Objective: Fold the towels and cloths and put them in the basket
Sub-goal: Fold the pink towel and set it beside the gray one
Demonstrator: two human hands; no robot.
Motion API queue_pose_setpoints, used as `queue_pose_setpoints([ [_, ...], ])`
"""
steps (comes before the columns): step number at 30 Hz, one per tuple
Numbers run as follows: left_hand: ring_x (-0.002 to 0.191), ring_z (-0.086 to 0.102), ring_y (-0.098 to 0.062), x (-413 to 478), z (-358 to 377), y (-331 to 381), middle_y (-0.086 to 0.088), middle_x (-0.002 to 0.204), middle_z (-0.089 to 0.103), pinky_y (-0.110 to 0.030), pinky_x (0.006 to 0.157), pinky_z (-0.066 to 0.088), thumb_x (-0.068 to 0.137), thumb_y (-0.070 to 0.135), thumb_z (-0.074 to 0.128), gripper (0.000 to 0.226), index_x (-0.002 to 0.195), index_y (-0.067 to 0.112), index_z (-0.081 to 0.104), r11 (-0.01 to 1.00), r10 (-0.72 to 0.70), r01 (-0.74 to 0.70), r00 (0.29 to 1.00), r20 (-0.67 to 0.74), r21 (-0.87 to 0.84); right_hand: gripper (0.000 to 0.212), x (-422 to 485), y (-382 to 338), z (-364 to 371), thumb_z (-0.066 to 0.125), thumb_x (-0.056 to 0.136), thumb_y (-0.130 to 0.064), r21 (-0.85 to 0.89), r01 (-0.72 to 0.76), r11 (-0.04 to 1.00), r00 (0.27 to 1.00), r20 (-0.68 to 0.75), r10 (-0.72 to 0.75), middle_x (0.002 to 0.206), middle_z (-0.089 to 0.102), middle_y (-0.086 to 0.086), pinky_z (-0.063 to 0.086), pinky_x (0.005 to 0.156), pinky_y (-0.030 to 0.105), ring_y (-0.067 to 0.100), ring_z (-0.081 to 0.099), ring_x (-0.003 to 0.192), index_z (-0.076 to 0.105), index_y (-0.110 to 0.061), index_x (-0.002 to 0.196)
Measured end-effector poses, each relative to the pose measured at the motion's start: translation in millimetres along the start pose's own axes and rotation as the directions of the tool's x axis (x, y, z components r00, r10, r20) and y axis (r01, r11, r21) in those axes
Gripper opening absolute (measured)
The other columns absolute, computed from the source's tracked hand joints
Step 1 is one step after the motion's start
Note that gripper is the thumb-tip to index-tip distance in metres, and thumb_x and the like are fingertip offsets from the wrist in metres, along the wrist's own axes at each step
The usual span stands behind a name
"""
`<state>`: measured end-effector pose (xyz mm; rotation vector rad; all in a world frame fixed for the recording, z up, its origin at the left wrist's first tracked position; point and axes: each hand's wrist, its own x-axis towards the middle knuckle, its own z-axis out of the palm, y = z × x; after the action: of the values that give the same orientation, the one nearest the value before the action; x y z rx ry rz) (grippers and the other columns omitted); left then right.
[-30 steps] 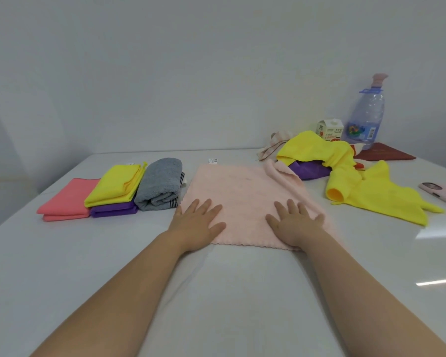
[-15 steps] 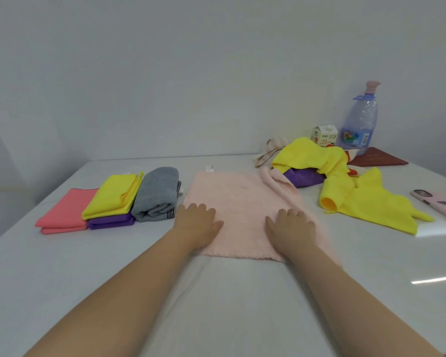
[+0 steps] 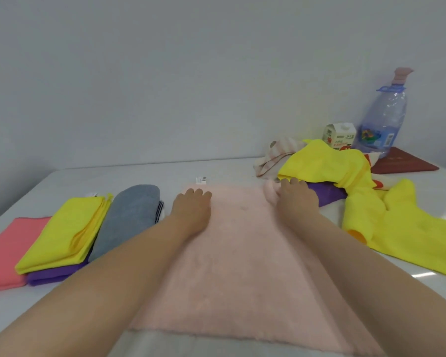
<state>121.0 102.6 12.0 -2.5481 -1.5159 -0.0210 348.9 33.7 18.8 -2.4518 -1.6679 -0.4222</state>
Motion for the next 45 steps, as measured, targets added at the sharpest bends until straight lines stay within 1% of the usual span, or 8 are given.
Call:
queue_pose_setpoints([
  [8,0.127,0.037,-0.031,69.3,13.0,-32.0,-0.011,0.139,0.040,-0.044,0.098,0.036,0.097,0.024,0.035,0.045,0.139,0.011,0.029,0.971,-0.141,0.168,0.977,0.163,-0.170,0.023,33.4,23.7,18.2,0.052,0.091,-0.027,0.435,-0.203,0.877,0.976,0.013,0.219,0.086,0.061,0.012,0.037,0.064,0.033,0.033,0.058,0.087,0.060,-0.006,0.088],
  [12,0.125,0.041,-0.030,87.0,10.1,-45.2,-0.012,0.135,0.045,-0.038,0.098,0.037,0.091,0.016,0.044,0.046,0.137,0.012,0.039,0.954,-0.196,0.230,0.963,0.184,-0.191,0.027,37.5,38.2,11.5,0.059,0.089,-0.020,0.890,-0.266,0.369,0.927,0.132,0.350,0.063,0.046,0.007,0.028,0.050,0.028,0.018,0.040,0.064,0.061,0.001,0.072],
  [17,0.092,0.053,-0.025,88.3,4.5,-50.0,-0.005,0.097,0.056,-0.027,0.071,0.039,0.084,0.013,0.054,0.001,0.085,0.012,0.054,0.929,-0.208,0.241,0.968,0.144,-0.281,0.016,44.1,50.0,3.1,0.072,0.083,-0.020,0.909,-0.381,-0.165,0.874,0.413,0.255,0.068,0.062,0.010,0.047,0.058,0.025,0.018,0.056,0.060,0.066,-0.005,0.081],
  [21,0.081,0.050,-0.024,77.3,3.6,-47.4,-0.002,0.086,0.052,-0.028,0.066,0.039,0.082,0.011,0.054,0.007,0.079,0.017,0.051,0.920,-0.258,0.263,0.965,0.056,-0.292,0.017,41.0,51.8,-5.0,0.069,0.083,-0.004,0.880,-0.447,-0.159,0.886,0.460,0.053,0.081,0.066,0.011,0.053,0.053,0.027,0.021,0.063,0.064,0.063,-0.013,0.096],
  [26,0.078,0.053,-0.027,64.8,-6.9,-49.2,-0.006,0.082,0.056,-0.026,0.060,0.036,0.077,0.001,0.048,0.012,0.074,0.012,0.053,0.931,-0.298,0.278,0.953,-0.054,-0.235,0.013,45.2,63.8,6.5,0.065,0.083,-0.011,0.868,-0.364,0.336,0.914,0.263,0.310,0.069,0.049,0.010,0.037,0.049,0.026,0.024,0.046,0.064,0.063,0.002,0.083],
  [32,0.049,0.044,-0.021,61.5,-22.3,-53.1,-0.005,0.051,0.050,-0.021,0.049,0.030,0.076,0.005,0.049,0.027,0.052,0.012,0.042,0.799,-0.356,0.326,0.934,0.040,-0.505,0.021,41.6,78.9,-2.2,0.066,0.083,-0.016,0.798,-0.392,0.457,0.887,0.198,0.417,0.058,0.054,0.016,0.049,0.053,0.038,0.028,0.052,0.051,0.068,0.001,0.071],
  [39,0.047,0.063,-0.019,63.0,-42.8,-43.5,-0.015,0.069,0.066,-0.028,0.056,0.051,0.086,-0.007,0.047,0.021,0.072,0.005,0.056,0.125,-0.414,0.403,0.852,0.321,-0.907,0.020,53.2,69.3,0.2,0.046,0.096,-0.009,0.866,-0.493,0.080,0.812,0.426,0.398,0.068,0.063,0.016,0.052,0.049,0.031,0.022,0.062,0.044,0.051,-0.012,0.077],
  [45,0.066,0.069,-0.018,55.0,-73.0,-35.1,-0.008,0.073,0.071,-0.030,0.074,0.055,0.085,0.004,0.048,0.018,0.077,0.005,0.064,-0.253,-0.383,0.192,0.880,0.280,-0.948,0.016,62.0,71.3,-31.6,0.050,0.088,-0.003,0.953,-0.285,-0.098,0.844,0.298,0.445,0.082,0.065,0.011,0.051,0.061,0.025,0.017,0.064,0.067,0.063,-0.006,0.079],
])
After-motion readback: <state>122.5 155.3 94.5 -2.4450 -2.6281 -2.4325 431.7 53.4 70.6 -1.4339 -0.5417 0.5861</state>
